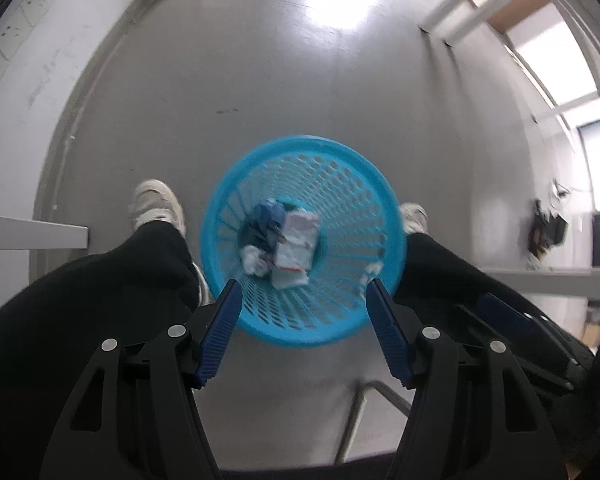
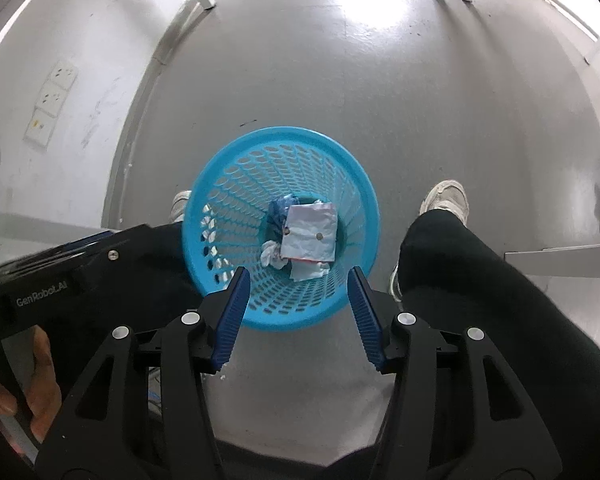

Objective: Collect trash
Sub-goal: 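Raise both tools from the wastebasket back over the table trash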

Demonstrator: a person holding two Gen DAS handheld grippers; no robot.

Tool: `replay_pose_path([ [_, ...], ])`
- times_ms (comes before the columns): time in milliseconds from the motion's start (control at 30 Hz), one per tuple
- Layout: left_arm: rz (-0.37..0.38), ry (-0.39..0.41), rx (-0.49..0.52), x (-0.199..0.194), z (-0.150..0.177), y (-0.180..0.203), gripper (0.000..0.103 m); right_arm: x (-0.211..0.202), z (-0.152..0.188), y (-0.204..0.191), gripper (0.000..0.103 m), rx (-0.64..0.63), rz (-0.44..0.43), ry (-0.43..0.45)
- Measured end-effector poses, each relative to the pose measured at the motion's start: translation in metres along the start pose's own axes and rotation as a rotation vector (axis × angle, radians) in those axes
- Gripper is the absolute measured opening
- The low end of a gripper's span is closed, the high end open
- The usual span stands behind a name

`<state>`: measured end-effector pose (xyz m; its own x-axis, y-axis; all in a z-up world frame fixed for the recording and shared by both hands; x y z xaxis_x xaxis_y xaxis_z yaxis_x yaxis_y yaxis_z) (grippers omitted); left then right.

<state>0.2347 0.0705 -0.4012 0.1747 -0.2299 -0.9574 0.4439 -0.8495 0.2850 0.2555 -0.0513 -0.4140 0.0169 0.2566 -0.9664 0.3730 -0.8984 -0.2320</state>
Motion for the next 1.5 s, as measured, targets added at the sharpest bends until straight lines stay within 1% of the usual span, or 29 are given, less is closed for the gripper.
replay_pose_path([
  [33, 0.04, 0.003, 0.019, -0.008, 0.004, 0.006, 0.069, -0.006, 0.003, -0.003, 0.055, -0.007, -0.002, 0.01],
  [67, 0.054, 0.019, 0.036, -0.015, 0.007, 0.008, 0.071, -0.011, 0.007, -0.004, 0.056, -0.011, -0.001, 0.02],
  [133, 0.025, 0.056, 0.071, -0.027, 0.016, 0.005, 0.072, -0.024, 0.013, -0.008, 0.058, -0.021, 0.0, 0.04],
  [200, 0.019, 0.055, 0.085, -0.033, 0.026, 0.002, 0.072, -0.036, 0.021, -0.011, 0.061, -0.036, 0.003, 0.058],
  [233, 0.016, 0.057, 0.092, -0.036, 0.031, 0.001, 0.072, -0.041, 0.024, -0.011, 0.062, -0.039, 0.014, 0.069],
  [300, -0.007, 0.082, 0.112, -0.045, 0.039, -0.002, 0.072, -0.056, 0.032, -0.011, 0.064, -0.049, 0.069, 0.111],
  [333, -0.012, 0.09, 0.121, -0.048, 0.043, -0.002, 0.072, -0.063, 0.036, -0.014, 0.066, -0.051, 0.068, 0.127],
  [400, -0.004, 0.124, 0.155, -0.061, 0.052, 0.003, 0.073, -0.074, 0.041, -0.015, 0.068, -0.052, 0.056, 0.151],
  [467, -0.009, 0.167, 0.18, -0.074, 0.057, 0.005, 0.076, -0.087, 0.049, -0.017, 0.069, -0.061, 0.053, 0.171],
  [567, -0.009, 0.2, 0.198, -0.086, 0.069, 0.006, 0.079, -0.101, 0.063, -0.018, 0.071, -0.057, 0.036, 0.184],
  [633, -0.008, 0.216, 0.21, -0.094, 0.078, 0.004, 0.086, -0.111, 0.073, -0.022, 0.072, -0.058, 0.018, 0.191],
  [667, -0.007, 0.234, 0.215, -0.1, 0.081, 0.003, 0.087, -0.118, 0.077, -0.024, 0.075, -0.063, 0.003, 0.201],
  [700, -0.008, 0.269, 0.219, -0.109, 0.085, 0.002, 0.088, -0.125, 0.081, -0.028, 0.079, -0.073, -0.014, 0.216],
  [800, -0.019, 0.353, 0.244, -0.13, 0.095, -0.001, 0.097, -0.145, 0.088, -0.038, 0.083, -0.105, -0.041, 0.259],
  [900, -0.018, 0.378, 0.259, -0.141, 0.105, -0.001, 0.097, -0.167, 0.095, -0.044, 0.088, -0.131, -0.044, 0.323],
  [1000, 0.014, 0.39, 0.26, -0.154, 0.114, 0.0, 0.097, -0.186, 0.101, -0.051, 0.092, -0.162, -0.047, 0.377],
  [1100, 0.034, 0.436, 0.267, -0.174, 0.121, -0.002, 0.097, -0.204, 0.105, -0.054, 0.094, -0.175, -0.049, 0.427],
  [1267, 0.081, 0.515, 0.282, -0.216, 0.129, -0.004, 0.097, -0.251, 0.106, -0.053, 0.094, -0.18, -0.073, 0.543],
  [1367, 0.103, 0.557, 0.307, -0.24, 0.131, -0.001, 0.097, -0.281, 0.103, -0.052, 0.094, -0.19, -0.082, 0.61],
  [1500, 0.142, 0.624, 0.316, -0.277, 0.124, 0.006, 0.097, -0.32, 0.095, -0.052, 0.094, -0.207, -0.065, 0.693],
])
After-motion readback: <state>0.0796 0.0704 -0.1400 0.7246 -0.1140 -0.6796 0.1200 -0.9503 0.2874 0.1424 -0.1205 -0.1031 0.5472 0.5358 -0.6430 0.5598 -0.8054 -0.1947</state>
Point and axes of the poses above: each gripper's, at about its wrist camera, not at the fingertips, and x roughly the way its jaws point, y to its right, z to its underside, the point moved 7 cm from there along x, roughly the way its jaws point, and after that the axes turned 7 degrees about -x, right-handed, at the moved point
